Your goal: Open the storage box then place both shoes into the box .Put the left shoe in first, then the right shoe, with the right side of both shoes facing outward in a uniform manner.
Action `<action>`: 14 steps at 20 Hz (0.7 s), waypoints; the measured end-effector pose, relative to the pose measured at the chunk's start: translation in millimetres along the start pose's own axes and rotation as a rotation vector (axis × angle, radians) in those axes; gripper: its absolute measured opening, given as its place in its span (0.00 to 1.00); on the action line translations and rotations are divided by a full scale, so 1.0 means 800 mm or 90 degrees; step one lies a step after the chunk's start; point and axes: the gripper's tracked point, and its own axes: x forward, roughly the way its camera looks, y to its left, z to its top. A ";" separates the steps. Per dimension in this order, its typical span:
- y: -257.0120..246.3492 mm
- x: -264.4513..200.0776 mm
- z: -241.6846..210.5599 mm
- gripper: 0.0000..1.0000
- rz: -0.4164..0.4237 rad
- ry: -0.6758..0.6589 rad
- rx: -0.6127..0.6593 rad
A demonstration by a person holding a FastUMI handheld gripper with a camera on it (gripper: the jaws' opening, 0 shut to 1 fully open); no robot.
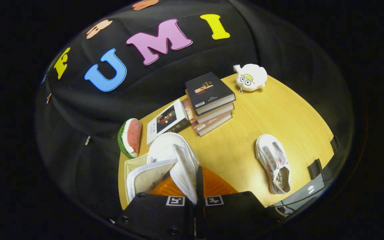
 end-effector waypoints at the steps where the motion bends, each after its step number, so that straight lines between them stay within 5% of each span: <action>1: 0.023 0.002 -0.007 0.07 0.006 0.013 -0.001; 7: 0.114 0.045 -0.079 0.07 0.001 0.116 -0.018; 14: 0.117 0.101 -0.138 0.08 -0.079 0.177 -0.012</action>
